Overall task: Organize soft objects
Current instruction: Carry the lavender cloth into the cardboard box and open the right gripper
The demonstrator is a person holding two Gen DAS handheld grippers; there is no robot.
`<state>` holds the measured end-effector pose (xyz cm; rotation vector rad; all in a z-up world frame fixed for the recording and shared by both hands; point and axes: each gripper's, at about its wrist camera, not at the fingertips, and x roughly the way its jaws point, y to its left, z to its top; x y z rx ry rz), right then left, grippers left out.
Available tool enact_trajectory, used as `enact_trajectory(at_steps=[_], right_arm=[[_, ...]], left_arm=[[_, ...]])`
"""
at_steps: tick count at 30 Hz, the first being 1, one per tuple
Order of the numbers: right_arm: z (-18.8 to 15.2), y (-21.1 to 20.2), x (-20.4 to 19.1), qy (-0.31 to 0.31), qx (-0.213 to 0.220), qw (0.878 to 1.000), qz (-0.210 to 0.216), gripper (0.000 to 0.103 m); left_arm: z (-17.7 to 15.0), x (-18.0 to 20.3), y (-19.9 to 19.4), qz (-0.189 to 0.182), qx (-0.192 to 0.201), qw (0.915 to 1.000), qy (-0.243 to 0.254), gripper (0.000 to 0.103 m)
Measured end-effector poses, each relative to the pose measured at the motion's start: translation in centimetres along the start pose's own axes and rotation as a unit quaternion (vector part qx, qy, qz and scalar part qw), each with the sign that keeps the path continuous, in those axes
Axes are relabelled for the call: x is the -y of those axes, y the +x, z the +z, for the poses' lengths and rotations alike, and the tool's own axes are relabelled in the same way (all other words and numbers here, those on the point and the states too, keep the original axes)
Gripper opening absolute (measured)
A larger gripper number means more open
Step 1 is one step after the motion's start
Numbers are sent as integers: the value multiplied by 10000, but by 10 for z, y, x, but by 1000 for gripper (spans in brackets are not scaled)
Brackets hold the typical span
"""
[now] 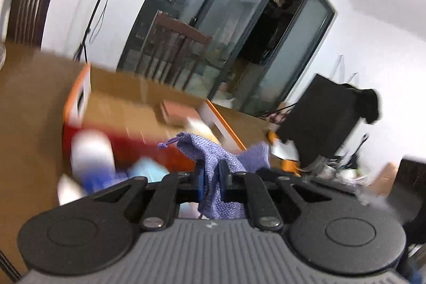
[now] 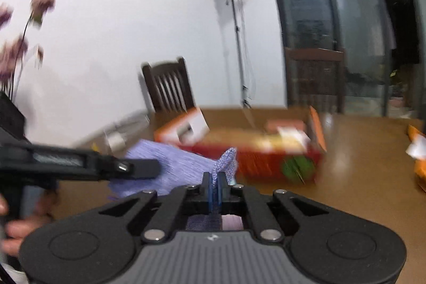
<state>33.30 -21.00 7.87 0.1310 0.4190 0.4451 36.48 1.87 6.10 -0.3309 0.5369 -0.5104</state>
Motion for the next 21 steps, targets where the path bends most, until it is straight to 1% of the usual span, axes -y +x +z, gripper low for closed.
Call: enact_trajectory(at_steps=[1,3,4,5,6,7,9,10,11,13,15,16,17,18,19,20,21], right_arm=[[18,18,3,67,11,9999,75,4],[53,64,6,41,-43,9999,162,4],[67,87,7,-43,-63,9999,69,4],[80,116,10,-64,-195,9998,-8,4],[90,142,16,40,-364,9993,-47,4],[98,172,23,143,-559,9983,-111,4],[107,229,39,381,-963,9945,-175,3],[109,253,47,531,-1148,9917,-211,3],[110,278,55,683,-1332,9884,-241,3],[109,316,67,927,-1590,9822,-364,4],[103,346,76,1050,-1795,9771,-463,5],[100,355,79,1139,-1859,9747,-498,9],[97,362,82,1236,-1961,9714,-510,12],[94,365,82,1300,-2023,9693,-515,15],[91,363,82,1330,-2031,9685,-553,17],[89,360,84,1362,-2013,9685,-538,28],[89,356,85,1391,-1973,9691,-508,34]], left_arm=[[22,-5,15,231,94,9995,198,10],[52,-14,43,562,106,9967,579,9],[68,-25,62,732,47,9954,613,9],[81,-36,79,774,-111,9950,624,9],[94,-49,101,872,-294,9932,717,9],[102,-61,120,1061,-401,9910,705,9],[115,-84,158,1147,-741,9872,823,9],[119,-93,173,1229,-843,9855,813,9],[123,-105,191,1398,-992,9821,776,10],[128,-123,217,1647,-1249,9762,655,16],[132,-134,231,1873,-1408,9711,442,18],[135,-137,233,1880,-1435,9708,398,24],[138,-137,231,1851,-1330,9729,381,31],[140,-137,225,1772,-1207,9759,400,49],[142,-135,220,1723,-1101,9777,486,54],[142,-133,214,1714,-1014,9783,574,55],[143,-132,205,1717,-983,9782,626,56]])
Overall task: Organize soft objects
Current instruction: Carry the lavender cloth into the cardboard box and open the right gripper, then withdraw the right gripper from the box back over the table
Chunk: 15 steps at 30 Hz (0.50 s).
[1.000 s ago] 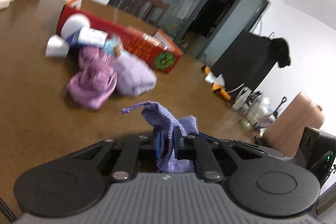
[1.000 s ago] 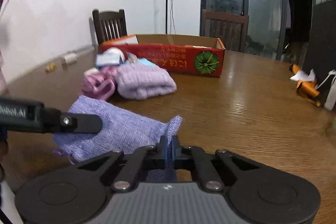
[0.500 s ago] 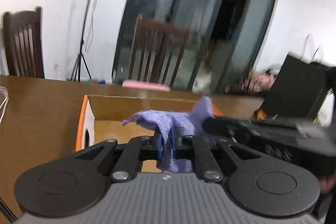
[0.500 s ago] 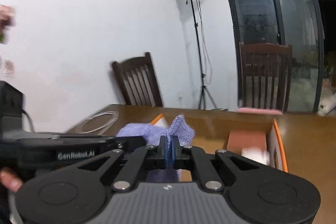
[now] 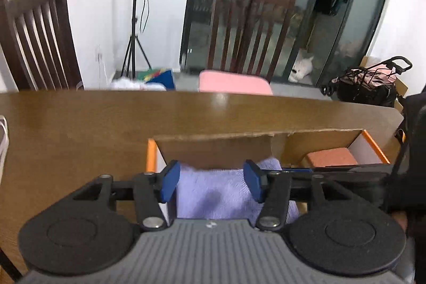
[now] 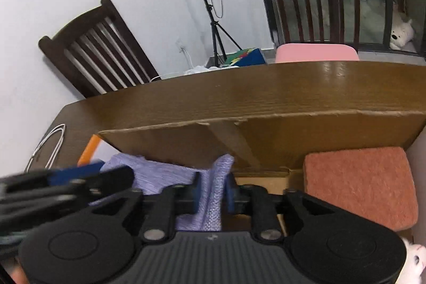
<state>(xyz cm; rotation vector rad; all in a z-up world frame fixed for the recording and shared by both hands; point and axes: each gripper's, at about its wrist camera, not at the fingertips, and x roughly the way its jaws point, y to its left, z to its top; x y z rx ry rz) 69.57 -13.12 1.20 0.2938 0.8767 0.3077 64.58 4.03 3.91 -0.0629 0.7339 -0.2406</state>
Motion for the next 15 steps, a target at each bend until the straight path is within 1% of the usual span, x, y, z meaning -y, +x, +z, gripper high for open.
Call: enact_trajectory(at_steps=[2,4,5,8,11,13,15], right_arm=[[-1,-13,3,-39,136,9999,-100,36],[2,-29,2,-156,216,9995,-177,37],[4,-40,0,-189,262,9993,-182,37],[10,-86,-7,-414,497,9977,-215,38],[14,-140,-10,-627,738,9949,-296,46],[14,-181,-8,-717,900,9927,-350,51],[9,-219,-5,-819,1042,9903,-425,55]], left_arm=[[4,-3,-11,42,21,10000,7,56],[6,-6,-25,142,25,9999,13,56],[11,-8,-28,178,41,9998,47,56],[15,-1,-66,290,192,9992,172,59],[15,6,-113,296,310,9987,262,67],[12,14,-145,326,427,9980,324,78],[5,21,-172,355,545,9974,296,82]])
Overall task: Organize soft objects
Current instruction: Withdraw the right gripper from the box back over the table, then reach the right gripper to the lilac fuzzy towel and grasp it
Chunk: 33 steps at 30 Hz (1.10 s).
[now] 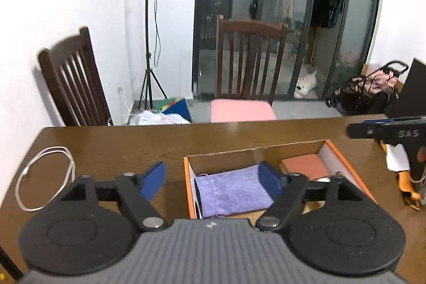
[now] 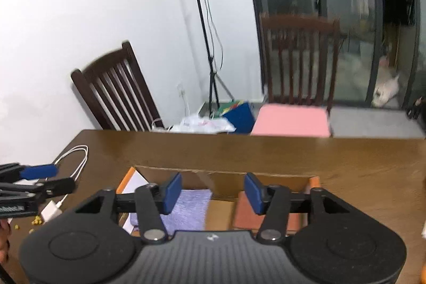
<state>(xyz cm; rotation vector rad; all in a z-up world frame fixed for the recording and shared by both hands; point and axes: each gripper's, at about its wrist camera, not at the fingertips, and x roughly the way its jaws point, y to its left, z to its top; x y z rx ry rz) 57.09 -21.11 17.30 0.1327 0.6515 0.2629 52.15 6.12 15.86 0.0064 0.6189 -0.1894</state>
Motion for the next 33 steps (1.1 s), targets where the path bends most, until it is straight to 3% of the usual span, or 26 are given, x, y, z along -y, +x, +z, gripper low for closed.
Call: enact_trajectory(at_steps=[7,10,12,15,20,23,26,30,33], right_arm=[[-24,-92,9,-326,301,9990,-57,65],[-48,-123,9,-469,576,9972,-103,66],[-82,-148,7,-532,937,9942,10,69],[-139,-178,2,-780,1302,9881,253,72],[-229,-208,-9,-1023,1585,9818,212,80],[-277,-216,-14,-990,1520,9825,411,82],[-322,-227,-15,-732,1332,9870,526,83],[-348,-216,-12,-427,895,9929,655,86],[-348,-205,-15,-440,854,9942,488,85]], left_arm=[[-18,25,-72,121,284,9995,113,83],[-46,33,-98,253,630,9977,-28,86],[-79,44,-115,390,869,9954,-67,86],[-129,54,-139,147,1137,9934,-91,90],[-216,76,-173,152,1495,9886,-99,98],[-266,85,-184,238,1460,9889,-165,100],[-304,89,-192,114,1187,9927,-154,100],[-313,92,-188,136,977,9951,50,100],[-311,88,-178,73,940,9954,-170,100]])
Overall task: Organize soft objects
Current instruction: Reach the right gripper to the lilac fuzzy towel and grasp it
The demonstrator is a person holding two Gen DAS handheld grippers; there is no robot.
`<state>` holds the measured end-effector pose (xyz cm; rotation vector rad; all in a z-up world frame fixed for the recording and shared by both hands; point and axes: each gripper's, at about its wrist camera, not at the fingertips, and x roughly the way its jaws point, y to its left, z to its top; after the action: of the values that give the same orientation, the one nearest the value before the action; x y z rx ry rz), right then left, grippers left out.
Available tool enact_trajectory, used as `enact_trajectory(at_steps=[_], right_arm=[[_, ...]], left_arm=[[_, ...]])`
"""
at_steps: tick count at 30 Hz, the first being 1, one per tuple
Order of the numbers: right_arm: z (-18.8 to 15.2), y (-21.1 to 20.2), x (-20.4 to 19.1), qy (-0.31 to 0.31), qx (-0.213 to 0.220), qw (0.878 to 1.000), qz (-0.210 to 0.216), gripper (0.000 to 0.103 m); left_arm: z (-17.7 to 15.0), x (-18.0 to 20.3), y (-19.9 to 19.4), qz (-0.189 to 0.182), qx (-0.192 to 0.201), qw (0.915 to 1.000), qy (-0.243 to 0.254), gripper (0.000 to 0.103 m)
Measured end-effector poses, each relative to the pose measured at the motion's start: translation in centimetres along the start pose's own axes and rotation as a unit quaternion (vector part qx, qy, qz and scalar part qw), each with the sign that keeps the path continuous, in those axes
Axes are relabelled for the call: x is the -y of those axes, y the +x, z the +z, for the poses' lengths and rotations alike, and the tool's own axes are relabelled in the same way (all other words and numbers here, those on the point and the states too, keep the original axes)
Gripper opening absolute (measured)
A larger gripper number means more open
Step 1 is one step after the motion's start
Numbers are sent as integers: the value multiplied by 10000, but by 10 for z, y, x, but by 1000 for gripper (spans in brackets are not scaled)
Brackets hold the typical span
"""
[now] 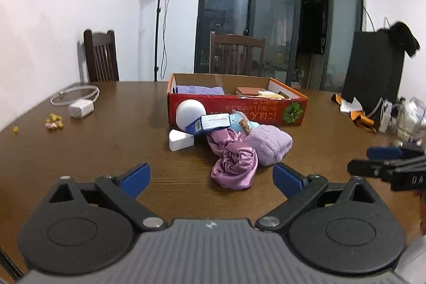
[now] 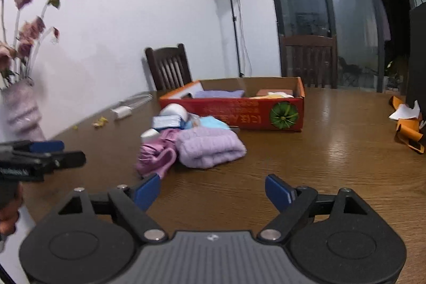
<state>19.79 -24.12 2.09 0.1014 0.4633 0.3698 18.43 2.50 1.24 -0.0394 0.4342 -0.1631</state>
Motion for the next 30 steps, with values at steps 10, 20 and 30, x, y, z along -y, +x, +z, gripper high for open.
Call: enact_trajectory(at_steps=[10,20,30], right_arm=[[26,73,22,482,-112,9987,116,82],[50,173,40,925,-708,9922,445,53],[19,86,38,1245,-578,9873,805,19]], left_arm=[[29,19,52,-986,-19,9933,-607,55],[34,37,141,-898,-1021,9855,-1013,37],[21,33,92,-1679,-1216,9724,-1070,24]])
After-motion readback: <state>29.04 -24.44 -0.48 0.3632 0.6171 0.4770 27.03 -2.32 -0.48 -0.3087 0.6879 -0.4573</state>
